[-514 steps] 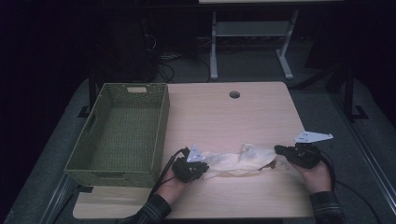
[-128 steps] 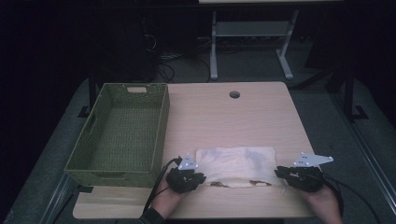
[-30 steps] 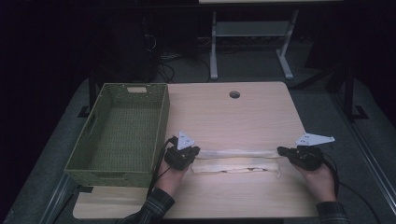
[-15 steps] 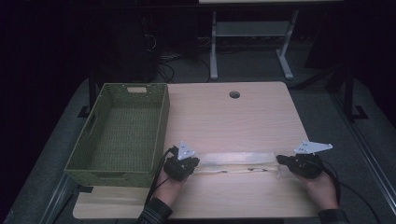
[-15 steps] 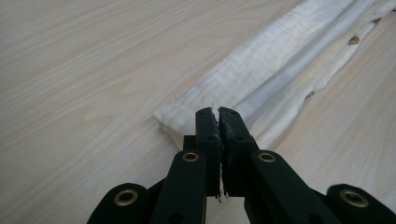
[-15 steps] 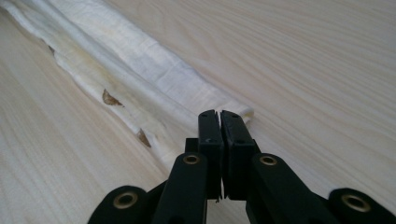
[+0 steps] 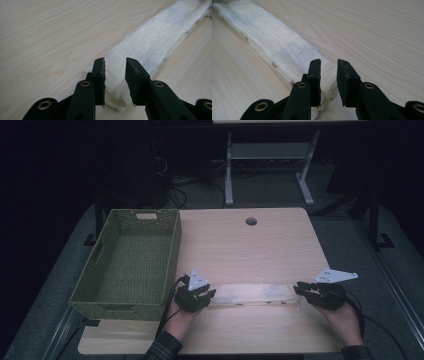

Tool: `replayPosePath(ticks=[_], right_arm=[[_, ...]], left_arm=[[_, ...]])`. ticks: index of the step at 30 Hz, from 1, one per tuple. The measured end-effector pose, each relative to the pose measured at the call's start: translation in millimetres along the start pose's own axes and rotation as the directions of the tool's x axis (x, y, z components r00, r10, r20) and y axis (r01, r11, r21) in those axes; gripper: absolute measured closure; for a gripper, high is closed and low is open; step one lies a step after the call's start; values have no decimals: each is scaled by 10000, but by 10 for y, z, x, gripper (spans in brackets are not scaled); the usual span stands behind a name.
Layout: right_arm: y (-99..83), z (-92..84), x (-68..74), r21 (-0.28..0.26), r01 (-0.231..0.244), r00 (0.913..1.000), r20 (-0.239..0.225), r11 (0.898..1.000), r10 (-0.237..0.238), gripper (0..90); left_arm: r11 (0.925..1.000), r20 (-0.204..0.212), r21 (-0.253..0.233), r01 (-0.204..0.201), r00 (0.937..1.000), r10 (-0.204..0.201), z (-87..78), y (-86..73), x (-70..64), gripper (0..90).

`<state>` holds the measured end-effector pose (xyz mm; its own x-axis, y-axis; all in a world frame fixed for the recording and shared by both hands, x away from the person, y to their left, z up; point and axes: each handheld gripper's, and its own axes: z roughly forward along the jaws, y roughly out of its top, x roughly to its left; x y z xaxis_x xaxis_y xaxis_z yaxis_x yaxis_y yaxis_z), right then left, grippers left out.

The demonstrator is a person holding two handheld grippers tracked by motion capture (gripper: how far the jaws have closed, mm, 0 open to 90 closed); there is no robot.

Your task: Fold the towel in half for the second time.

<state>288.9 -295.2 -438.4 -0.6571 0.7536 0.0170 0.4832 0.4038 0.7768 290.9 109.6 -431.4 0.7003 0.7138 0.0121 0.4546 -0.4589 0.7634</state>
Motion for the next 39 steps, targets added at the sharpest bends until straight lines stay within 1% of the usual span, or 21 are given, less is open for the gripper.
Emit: replayPosePath(ticks=[1, 4, 5, 6, 7, 8, 13, 14, 17, 20, 25, 26, 27, 28, 29, 30, 31, 32, 35, 37, 39], right_arm=[[0, 0, 0, 0, 0, 10000, 0, 10000, 0, 725], [39, 125, -115, 245, -246, 9997, 76, 9994, 244, 716], [39, 125, -115, 245, -246, 9997, 76, 9994, 244, 716], [40, 202, -164, 393, -373, 9993, 90, 9985, 370, 698], [37, 231, -179, 422, -404, 9992, 71, 9983, 402, 686], [32, 275, -196, 536, -481, 9988, 82, 9974, 477, 661], [5, 377, -205, 840, -567, 9984, 132, 9949, 557, 606], [-3, 389, -209, 930, -579, 9983, 135, 9940, 569, 599], [-15, 407, -214, 1016, -648, 9979, 41, 9927, 648, 594], [-42, 449, -212, 1124, -613, 9981, 12, 9918, 616, 594], [-56, 452, -221, 1109, -799, 9967, -70, 9906, 812, 609], [-65, 449, -228, 1132, -1044, 9940, -220, 9881, 1075, 645], [-65, 447, -226, 1142, -1031, 9940, -257, 9881, 1067, 674], [-63, 447, -221, 1168, -953, 9945, -324, 9886, 997, 710], [-63, 447, -221, 1168, -953, 9945, -324, 9886, 997, 710], [-60, 449, -207, 1171, -973, 9941, -367, 9883, 1022, 735], [-51, 450, -195, 1236, -849, 9952, -386, 9887, 903, 777], [-47, 449, -190, 1250, -760, 9959, -396, 9892, 815, 789], [-41, 449, -176, 1275, -744, 9960, -402, 9890, 801, 806], [-33, 450, -162, 1278, -609, 9973, -327, 9899, 656, 817], [-15, 455, -147, 1326, -389, 9989, -199, 9904, 419, 824]], left_arm=[[10000, 0, 0, 0, 10000, 0, 0, 0, 0, 668], [10000, -113, 7, 7, 9999, -7, 108, 78, 78, 640], [10000, -113, 7, 7, 9999, -7, 108, 78, 78, 629], [9999, -61, 91, 90, 9999, -90, 170, 98, 124, 613], [9999, -61, 91, 90, 9999, -90, 170, 98, 124, 597], [9998, 58, 206, 64, 10000, -65, 242, 97, 165, 571], [9986, 230, 530, -29, 9997, 17, 371, 69, 211, 515], [9973, 280, 730, -70, 9996, 49, 419, 50, 222, 506], [9961, 257, 878, -102, 9996, 79, 448, 32, 230, 506], [9927, 247, 1184, -220, 9995, 192, 497, 2, 238, 504], [9922, 335, 1211, -287, 9991, 248, 513, -10, 256, 502], [9921, 614, 1231, -224, 9980, 149, 511, -14, 274, 540], [9923, 813, 1228, -178, 9967, 78, 511, -15, 278, 571], [9923, 813, 1228, -178, 9967, 78, 511, -15, 278, 624], [9919, 982, 1266, -76, 9952, -49, 509, -15, 270, 624], [9913, 1045, 1309, -117, 9945, -21, 507, -9, 262, 671], [9911, 1163, 1328, -115, 9932, -41, 508, -4, 249, 763], [9892, 1157, 1444, -263, 9932, 95, 502, 10, 220, 795], [9878, 1098, 1495, -428, 9936, 265, 500, 21, 205, 828], [9872, 1145, 1561, -324, 9933, 145, 490, 23, 197, 839], [9869, 1347, 1602, -198, 9909, -20, 461, 26, 193, 842]])
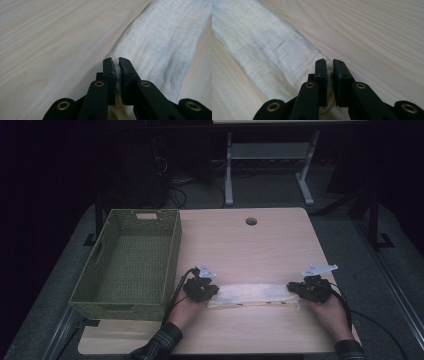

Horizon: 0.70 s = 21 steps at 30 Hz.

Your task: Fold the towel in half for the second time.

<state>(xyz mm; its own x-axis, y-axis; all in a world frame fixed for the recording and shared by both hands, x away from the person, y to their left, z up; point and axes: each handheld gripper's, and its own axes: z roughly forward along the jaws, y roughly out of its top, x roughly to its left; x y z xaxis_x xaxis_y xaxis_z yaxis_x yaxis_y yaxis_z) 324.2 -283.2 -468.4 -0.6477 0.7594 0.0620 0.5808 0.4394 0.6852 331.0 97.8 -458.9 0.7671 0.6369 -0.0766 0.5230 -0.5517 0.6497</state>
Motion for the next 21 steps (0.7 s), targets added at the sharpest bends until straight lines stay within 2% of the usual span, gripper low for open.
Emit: replayPosePath(ticks=[6, 9, 12, 14, 18, 21], right_arm=[[62, -2, -27, 12, 84, 9998, 169, 10000, -85, 830], [194, -16, -64, -250, 54, 9997, 220, 9997, -48, 832], [266, -6, -80, -371, 126, 9996, 244, 9992, -117, 832], [374, 35, -94, -540, 158, 9996, 262, 9984, -144, 832], [489, 99, -108, -629, 225, 9994, 275, 9978, -208, 833], [641, 191, -137, -722, 261, 9994, 262, 9970, -243, 833]], left_arm=[[9998, 193, -202, 14, 9998, -11, -102, 7, -43, 848], [9993, 591, -362, 71, 9982, -50, -189, -9, -83, 850], [9989, 762, -454, 116, 9971, -82, -222, -23, -110, 850], [9979, 1101, -619, 215, 9938, -146, -257, -33, -160, 850], [9971, 1313, -749, 99, 9913, 0, -294, -30, -214, 850], [9959, 1519, -892, 117, 9884, 20, -318, -38, -266, 850]])
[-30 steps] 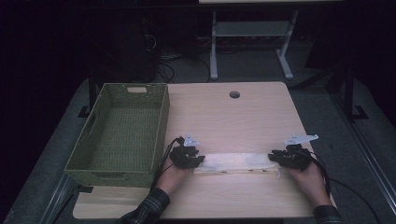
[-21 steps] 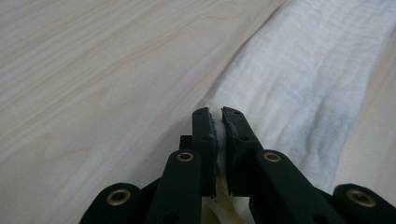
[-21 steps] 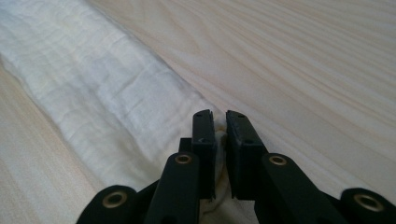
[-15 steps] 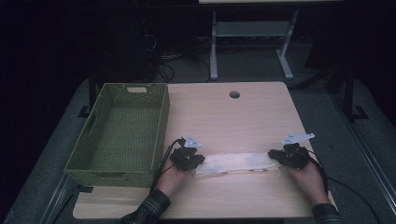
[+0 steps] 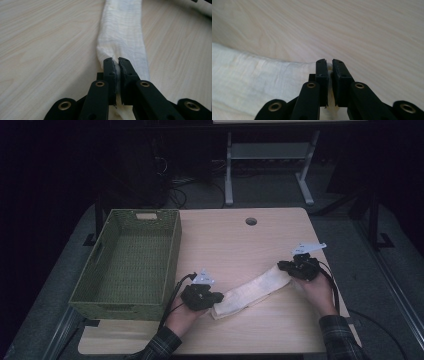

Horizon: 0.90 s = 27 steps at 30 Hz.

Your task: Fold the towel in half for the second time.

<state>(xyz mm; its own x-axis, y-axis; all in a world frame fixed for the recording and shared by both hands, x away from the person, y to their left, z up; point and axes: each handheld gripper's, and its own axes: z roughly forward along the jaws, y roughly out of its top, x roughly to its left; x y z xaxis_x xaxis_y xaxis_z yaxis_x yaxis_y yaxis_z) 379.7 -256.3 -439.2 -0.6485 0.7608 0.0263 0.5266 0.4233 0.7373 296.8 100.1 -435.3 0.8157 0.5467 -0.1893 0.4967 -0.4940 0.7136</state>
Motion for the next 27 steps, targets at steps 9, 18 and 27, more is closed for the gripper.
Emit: replayPosePath(ticks=[9, 18, 27], right_arm=[[250, 208, 21, -167, 176, 9998, -30, 9997, -177, 834], [554, 415, 42, -158, 300, 9994, -171, 9994, -303, 834], [783, 663, 144, -351, 540, 9977, -380, 9979, -553, 833]], left_arm=[[9999, 465, -100, -85, 9989, 90, 9, -1, -75, 850], [9994, 886, -188, -278, 9956, 293, 47, 27, -187, 849], [9993, 1387, -184, -323, 9897, 346, 139, 55, -257, 849]])
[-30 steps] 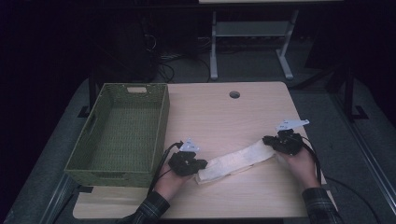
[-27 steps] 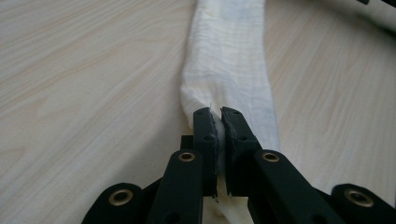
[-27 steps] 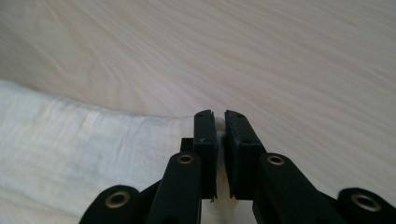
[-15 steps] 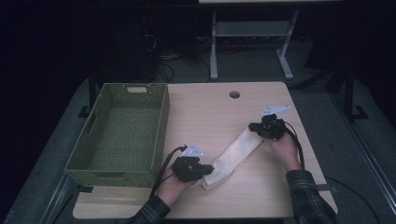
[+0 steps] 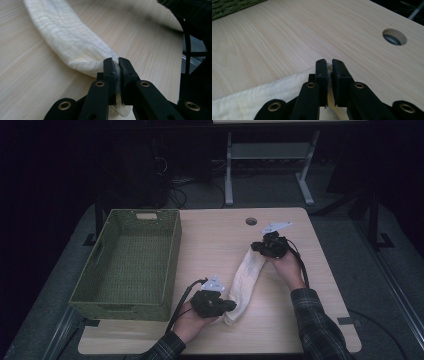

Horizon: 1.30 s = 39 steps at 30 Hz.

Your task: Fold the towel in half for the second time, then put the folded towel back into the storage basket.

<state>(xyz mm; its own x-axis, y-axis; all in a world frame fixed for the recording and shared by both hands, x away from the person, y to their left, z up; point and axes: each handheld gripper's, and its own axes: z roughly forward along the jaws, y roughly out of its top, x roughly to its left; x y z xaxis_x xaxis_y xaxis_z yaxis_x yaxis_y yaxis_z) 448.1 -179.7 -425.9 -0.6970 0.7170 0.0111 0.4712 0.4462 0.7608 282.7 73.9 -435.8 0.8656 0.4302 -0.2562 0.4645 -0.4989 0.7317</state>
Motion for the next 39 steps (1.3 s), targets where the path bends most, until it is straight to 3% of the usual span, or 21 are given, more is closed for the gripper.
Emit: replayPosePath(ticks=[7, 14, 16, 17, 18, 19, 25, 28, 29, 30, 32, 34, 35, 36, 37, 39], right_arm=[[76, 219, 67, 301, 137, 9993, -348, 9995, -127, 832], [133, 465, 203, 267, 363, 9970, -691, 9990, -344, 826], [122, 510, 226, 317, 385, 9966, -738, 9988, -361, 802], [119, 523, 227, 264, 416, 9971, -641, 9988, -398, 715], [121, 516, 224, 198, 271, 9976, -649, 9994, -257, 695], [123, 501, 212, 153, 212, 9977, -641, 9997, -202, 677], [129, 352, 126, -2, -63, 9994, -326, 10000, 63, 593], [104, 286, 83, 64, -50, 9995, -297, 10000, 51, 578], [98, 270, 78, 131, -82, 9995, -291, 9999, 86, 571], [98, 270, 78, 131, -82, 9995, -291, 9999, 86, 571], [67, 209, 47, 214, -92, 9994, -320, 9997, 99, 562], [55, 188, 46, 198, -119, 9996, -270, 9997, 124, 561], [31, 153, 34, 150, -83, 9996, -269, 9999, 87, 556], [31, 153, 34, 150, -83, 9996, -269, 9999, 87, 556], [10, 131, 31, 173, -106, 9997, -227, 9998, 110, 551], [-8, 122, 20, 167, -120, 9996, -267, 9998, 125, 543]], left_arm=[[10000, 230, 53, -43, 9997, 42, 24, 3, -36, 848], [9998, -25, 194, -27, 10000, 28, 3, -73, -46, 814], [9997, -405, 235, -102, 9991, 112, -26, -89, -39, 771], [9998, -757, 142, -135, 9970, 145, -65, -92, -23, 713], [9998, -757, 142, -135, 9970, 145, -65, -92, -23, 665], [9998, -1156, 12, -174, 9931, 174, -105, -81, -5, 629], [9993, -1767, -381, -8, 9842, -60, -169, -30, 61, 423], [9992, -1610, -267, -308, 9866, 261, -153, 2, 70, 362], [9974, -1452, -354, -635, 9877, 578, -123, 50, 85, 343], [9974, -1452, -354, -635, 9877, 578, -123, 50, 85, 332], [9936, -1039, -310, -1088, 9890, 1051, -66, 112, 122, 305], [9924, -923, -214, -1212, 9886, 1188, -44, 124, 128, 288], [9892, -799, 56, -1465, 9860, 1464, 30, 148, 135, 269], [9892, -799, 56, -1465, 9860, 1464, 30, 148, 135, 267], [9822, -440, 177, -1869, 9813, 1876, 112, 176, 138, 255], [9746, -161, 294, -2221, 9748, 2227, 181, 186, 127, 246]])
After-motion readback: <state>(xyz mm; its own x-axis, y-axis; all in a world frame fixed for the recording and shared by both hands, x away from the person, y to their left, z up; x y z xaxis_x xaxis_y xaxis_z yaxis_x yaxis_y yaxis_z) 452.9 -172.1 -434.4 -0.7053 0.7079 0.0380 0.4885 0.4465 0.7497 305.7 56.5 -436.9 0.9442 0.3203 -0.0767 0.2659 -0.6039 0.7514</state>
